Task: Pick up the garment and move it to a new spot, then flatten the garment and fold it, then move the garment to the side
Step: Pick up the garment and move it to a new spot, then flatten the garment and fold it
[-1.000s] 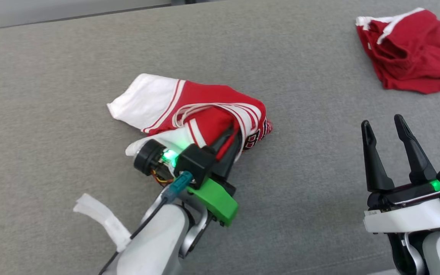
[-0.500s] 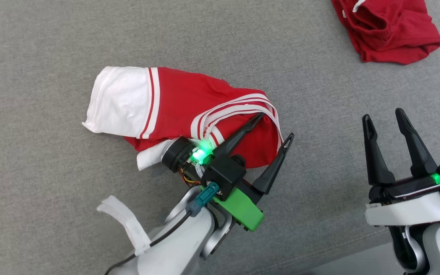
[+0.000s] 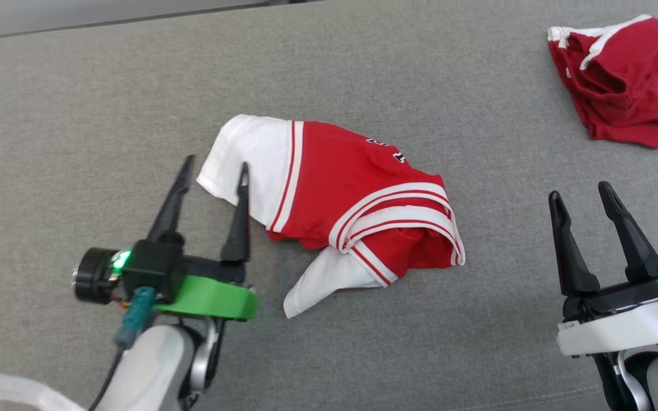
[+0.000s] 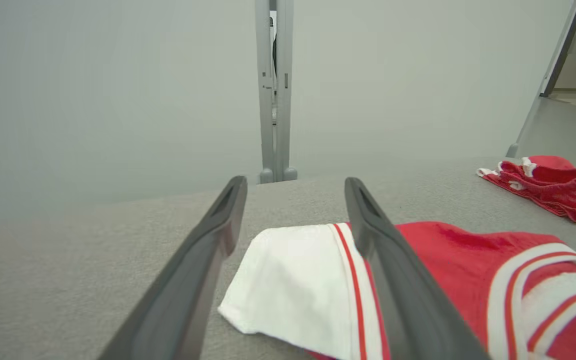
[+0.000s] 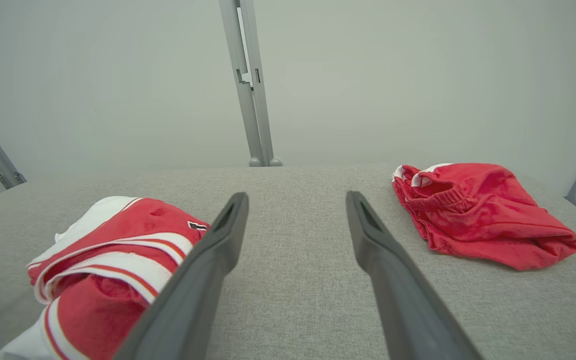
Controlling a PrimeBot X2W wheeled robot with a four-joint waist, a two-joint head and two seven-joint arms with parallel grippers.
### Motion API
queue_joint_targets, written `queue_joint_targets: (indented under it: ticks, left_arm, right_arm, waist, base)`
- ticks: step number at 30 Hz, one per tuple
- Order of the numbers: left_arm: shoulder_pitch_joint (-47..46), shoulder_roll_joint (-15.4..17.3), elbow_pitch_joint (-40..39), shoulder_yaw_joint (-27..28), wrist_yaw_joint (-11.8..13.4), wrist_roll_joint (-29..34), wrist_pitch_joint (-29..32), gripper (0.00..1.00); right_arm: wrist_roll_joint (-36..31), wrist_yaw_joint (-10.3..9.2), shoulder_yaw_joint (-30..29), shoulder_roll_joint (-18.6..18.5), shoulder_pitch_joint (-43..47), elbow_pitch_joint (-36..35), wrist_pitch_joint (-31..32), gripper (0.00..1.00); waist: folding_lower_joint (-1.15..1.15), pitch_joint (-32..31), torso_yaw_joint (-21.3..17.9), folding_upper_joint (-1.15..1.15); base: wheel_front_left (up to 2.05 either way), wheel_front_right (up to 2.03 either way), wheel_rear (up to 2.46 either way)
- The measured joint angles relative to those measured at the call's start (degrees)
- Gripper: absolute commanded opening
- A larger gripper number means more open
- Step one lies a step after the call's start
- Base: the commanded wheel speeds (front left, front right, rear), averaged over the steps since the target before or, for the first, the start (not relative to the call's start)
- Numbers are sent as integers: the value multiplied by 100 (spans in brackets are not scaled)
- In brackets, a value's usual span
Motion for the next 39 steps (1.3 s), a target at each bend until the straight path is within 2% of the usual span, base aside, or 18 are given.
queue_joint_targets:
  ticks: [3,6,11,20,31,39]
  left_arm:
    - [324,308,-94,405,144,-143,-21,100]
    - [612,530,-145,703,169,-302,-53,100]
    - [975,662,-246,898,136,-479,-69,100]
    - [1411,679,-76,836,-64,-563,-78,100]
    - [1649,648,115,719,-138,-623,-88,100]
    - [1661,643,202,693,-148,-671,-86,100]
  right_arm:
    - [-8,0,-29,-1,107,-26,58,100]
    - [-10,0,-24,0,177,-48,121,100]
    - [-9,0,0,-2,350,-16,233,100]
    - [-13,0,97,55,738,42,342,100]
    - [-47,0,115,113,946,-42,489,100]
    - [-49,0,132,129,979,-64,505,100]
  waist:
    - [0,-185,154,0]
    - [0,-361,276,0]
    - [0,-651,399,0]
    - [0,-1090,365,0]
    - [0,-1460,293,0]
    - [0,-1496,285,0]
  base:
    - [0,0,0]
    - [0,0,0]
    - [0,0,0]
    - [0,0,0]
    - [0,0,0]
    - [0,0,0]
